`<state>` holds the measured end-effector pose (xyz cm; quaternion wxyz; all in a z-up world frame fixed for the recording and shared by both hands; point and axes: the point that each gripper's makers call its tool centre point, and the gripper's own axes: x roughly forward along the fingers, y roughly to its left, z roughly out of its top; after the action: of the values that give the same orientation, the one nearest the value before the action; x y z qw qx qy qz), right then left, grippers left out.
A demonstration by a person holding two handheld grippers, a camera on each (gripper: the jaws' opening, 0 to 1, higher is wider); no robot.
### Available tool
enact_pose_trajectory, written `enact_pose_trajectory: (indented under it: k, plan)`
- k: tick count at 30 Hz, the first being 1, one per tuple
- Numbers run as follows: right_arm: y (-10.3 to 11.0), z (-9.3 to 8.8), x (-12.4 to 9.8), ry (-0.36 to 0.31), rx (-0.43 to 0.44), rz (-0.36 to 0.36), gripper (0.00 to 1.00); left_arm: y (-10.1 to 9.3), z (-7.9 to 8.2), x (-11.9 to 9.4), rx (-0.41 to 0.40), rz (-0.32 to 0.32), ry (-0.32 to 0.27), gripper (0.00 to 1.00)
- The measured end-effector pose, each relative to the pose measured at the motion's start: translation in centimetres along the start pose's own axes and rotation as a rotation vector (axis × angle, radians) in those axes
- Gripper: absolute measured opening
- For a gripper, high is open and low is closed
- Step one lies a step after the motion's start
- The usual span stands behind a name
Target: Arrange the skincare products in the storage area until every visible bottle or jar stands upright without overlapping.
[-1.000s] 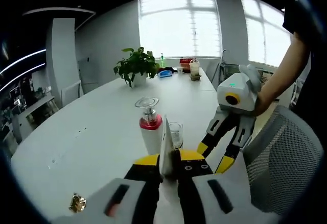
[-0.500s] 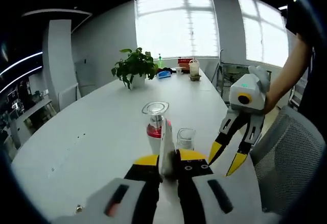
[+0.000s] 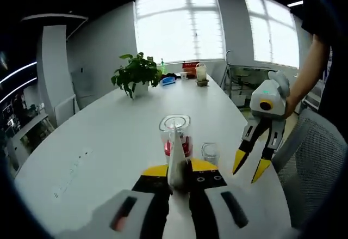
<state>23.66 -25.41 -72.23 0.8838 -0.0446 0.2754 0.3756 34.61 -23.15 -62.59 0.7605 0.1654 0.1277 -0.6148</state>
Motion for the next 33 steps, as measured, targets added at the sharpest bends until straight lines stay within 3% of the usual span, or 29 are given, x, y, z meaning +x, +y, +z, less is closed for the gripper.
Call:
enact_pose_trajectory:
  k: [23, 33]
  plan:
    - [-0.35, -0.33, -0.11, 0.007, 0.023, -0.025, 0.25, 0.54, 0.22, 0.55, -0.018, -0.026, -0.030, 0.10]
    - [-0.50, 0.24, -0.53, 0.001, 0.012, -0.030, 0.25, 0.19, 0.08, 0.44, -0.054, -0.025, -0.015, 0.08]
